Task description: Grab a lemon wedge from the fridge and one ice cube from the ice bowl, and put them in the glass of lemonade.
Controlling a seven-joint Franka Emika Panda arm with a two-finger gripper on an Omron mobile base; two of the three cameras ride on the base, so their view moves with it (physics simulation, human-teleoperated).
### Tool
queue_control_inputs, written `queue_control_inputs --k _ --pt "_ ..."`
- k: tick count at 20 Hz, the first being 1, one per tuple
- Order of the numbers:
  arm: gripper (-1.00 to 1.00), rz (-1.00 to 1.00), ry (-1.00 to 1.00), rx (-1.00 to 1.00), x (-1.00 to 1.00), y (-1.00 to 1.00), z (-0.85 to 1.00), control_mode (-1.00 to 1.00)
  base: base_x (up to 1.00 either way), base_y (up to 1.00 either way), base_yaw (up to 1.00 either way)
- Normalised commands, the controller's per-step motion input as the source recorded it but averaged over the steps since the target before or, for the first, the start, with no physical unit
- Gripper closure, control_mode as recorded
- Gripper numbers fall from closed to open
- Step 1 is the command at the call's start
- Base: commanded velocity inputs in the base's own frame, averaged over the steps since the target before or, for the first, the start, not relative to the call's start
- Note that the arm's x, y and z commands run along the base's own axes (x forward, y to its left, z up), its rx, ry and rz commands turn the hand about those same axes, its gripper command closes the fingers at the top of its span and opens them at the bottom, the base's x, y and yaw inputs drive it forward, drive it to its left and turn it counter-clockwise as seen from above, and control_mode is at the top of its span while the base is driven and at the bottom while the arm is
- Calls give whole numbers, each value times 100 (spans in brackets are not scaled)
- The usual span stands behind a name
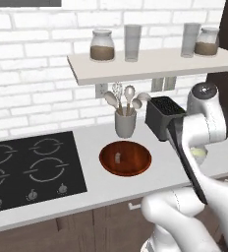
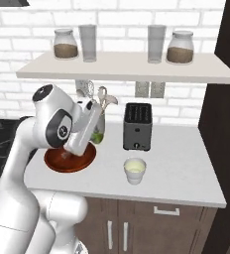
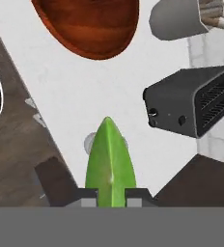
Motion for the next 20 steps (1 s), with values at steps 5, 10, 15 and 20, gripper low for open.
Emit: queue_control_inputs --k 5,10,15,20 --pt "100 47 18 -59 -12 -13 -29 -100 0 0 0" --pt "100 45 28 -47 -6 -17 -9 -100 0 0 0" --pt "100 42 36 -36 0 -24 0 -100 0 0 0" --pt "100 33 36 -24 8 -6 -4 -100 0 0 0"
